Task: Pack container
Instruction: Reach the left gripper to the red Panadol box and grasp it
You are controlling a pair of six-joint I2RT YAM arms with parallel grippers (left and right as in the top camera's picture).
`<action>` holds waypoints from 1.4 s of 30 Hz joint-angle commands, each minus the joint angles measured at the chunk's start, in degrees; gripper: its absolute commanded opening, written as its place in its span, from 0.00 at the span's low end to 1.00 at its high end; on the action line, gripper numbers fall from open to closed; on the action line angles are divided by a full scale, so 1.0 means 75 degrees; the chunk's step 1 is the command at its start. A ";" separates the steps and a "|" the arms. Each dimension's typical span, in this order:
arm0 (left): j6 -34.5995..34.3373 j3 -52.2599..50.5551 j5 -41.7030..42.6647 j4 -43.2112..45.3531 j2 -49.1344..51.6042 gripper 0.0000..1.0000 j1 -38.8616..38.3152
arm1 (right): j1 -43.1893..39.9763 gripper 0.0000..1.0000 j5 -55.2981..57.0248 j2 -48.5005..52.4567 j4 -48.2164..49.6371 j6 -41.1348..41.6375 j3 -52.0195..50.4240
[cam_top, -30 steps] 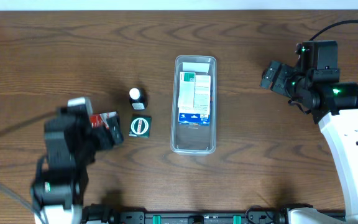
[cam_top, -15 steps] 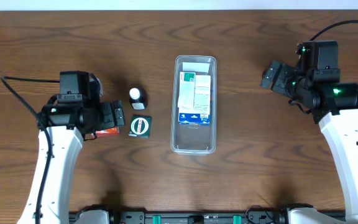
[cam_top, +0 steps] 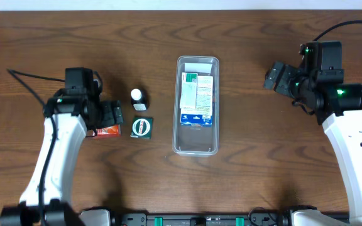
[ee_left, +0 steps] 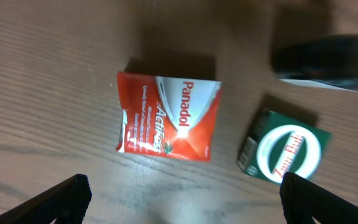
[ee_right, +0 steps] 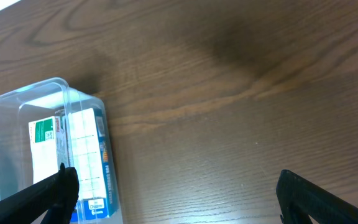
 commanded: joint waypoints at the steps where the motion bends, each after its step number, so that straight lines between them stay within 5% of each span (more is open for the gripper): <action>1: 0.0026 0.0070 -0.0187 0.0085 0.0560 0.98 0.0154 | -0.0038 0.99 0.0047 -0.0003 -0.0015 -0.0085 0.0050; 29: 0.0874 0.0070 0.0306 0.0915 0.2812 0.99 0.0446 | -0.0038 0.99 0.0050 -0.0003 -0.0015 -0.0082 0.0050; 36: 0.0874 0.0070 0.0306 0.0717 0.2812 0.76 0.0446 | -0.0038 0.99 0.0047 -0.0003 -0.0015 -0.0085 0.0050; 42: 0.0868 0.0105 0.0300 0.0452 0.2739 0.74 0.0446 | -0.0038 0.99 0.0047 -0.0003 -0.0015 -0.0082 0.0050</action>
